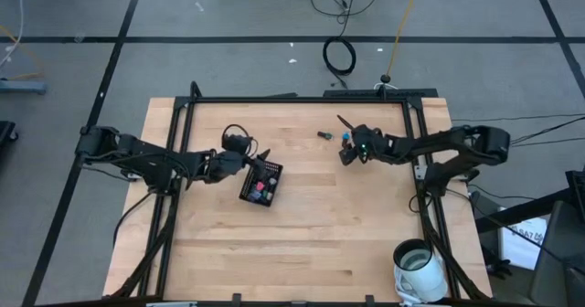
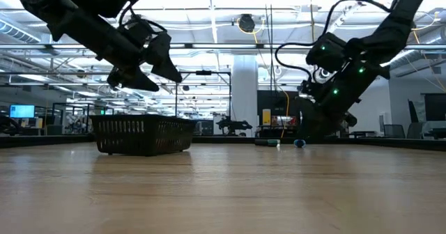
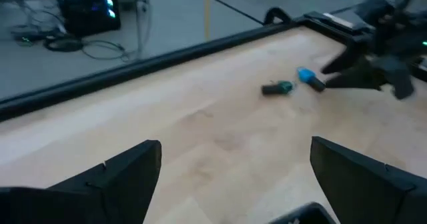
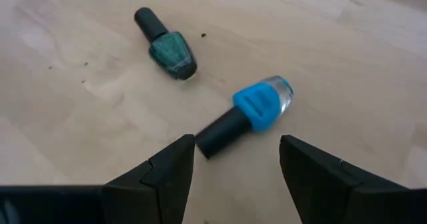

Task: Pick & Place Nail Polish
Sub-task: Put the blue nail polish into the basket

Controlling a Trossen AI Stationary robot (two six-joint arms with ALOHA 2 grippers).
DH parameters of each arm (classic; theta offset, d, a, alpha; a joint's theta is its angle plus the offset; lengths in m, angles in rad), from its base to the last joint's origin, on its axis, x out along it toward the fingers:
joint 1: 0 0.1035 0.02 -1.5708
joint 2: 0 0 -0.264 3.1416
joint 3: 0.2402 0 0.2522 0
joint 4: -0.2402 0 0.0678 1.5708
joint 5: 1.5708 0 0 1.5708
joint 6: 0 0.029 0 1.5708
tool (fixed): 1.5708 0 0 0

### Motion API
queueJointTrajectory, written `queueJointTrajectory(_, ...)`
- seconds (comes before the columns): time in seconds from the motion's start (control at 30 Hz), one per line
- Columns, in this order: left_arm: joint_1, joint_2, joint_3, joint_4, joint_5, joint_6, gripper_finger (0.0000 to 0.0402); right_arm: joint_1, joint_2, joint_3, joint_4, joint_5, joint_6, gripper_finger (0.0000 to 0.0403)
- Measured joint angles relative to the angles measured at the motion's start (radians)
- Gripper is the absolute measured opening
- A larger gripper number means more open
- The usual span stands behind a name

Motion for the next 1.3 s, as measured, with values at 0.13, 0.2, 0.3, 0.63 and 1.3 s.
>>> queueJointTrajectory(0.13,0.006,0.000,0.000,-0.005,0.038,-0.021,0.0374,-0.016,0.046,0.036,0.004,-0.022,-0.007,0.0208)
queueJointTrajectory(0.2,0.007,0.000,0.000,-0.006,0.039,-0.022,0.0374,-0.022,0.067,0.050,0.002,-0.025,-0.016,0.0208)
queueJointTrajectory(0.3,0.007,0.000,0.000,-0.007,0.041,-0.022,0.0374,-0.028,0.088,0.063,-0.004,-0.025,-0.048,0.0208)
queueJointTrajectory(0.63,0.007,0.000,0.000,-0.037,0.059,-0.048,0.0374,-0.029,0.074,0.063,-0.144,0.011,-0.118,0.0208)
queueJointTrajectory(1.3,0.006,0.000,0.000,-0.036,0.084,-0.051,0.0374,-0.030,0.075,0.062,-0.135,-0.049,-0.254,0.0123)
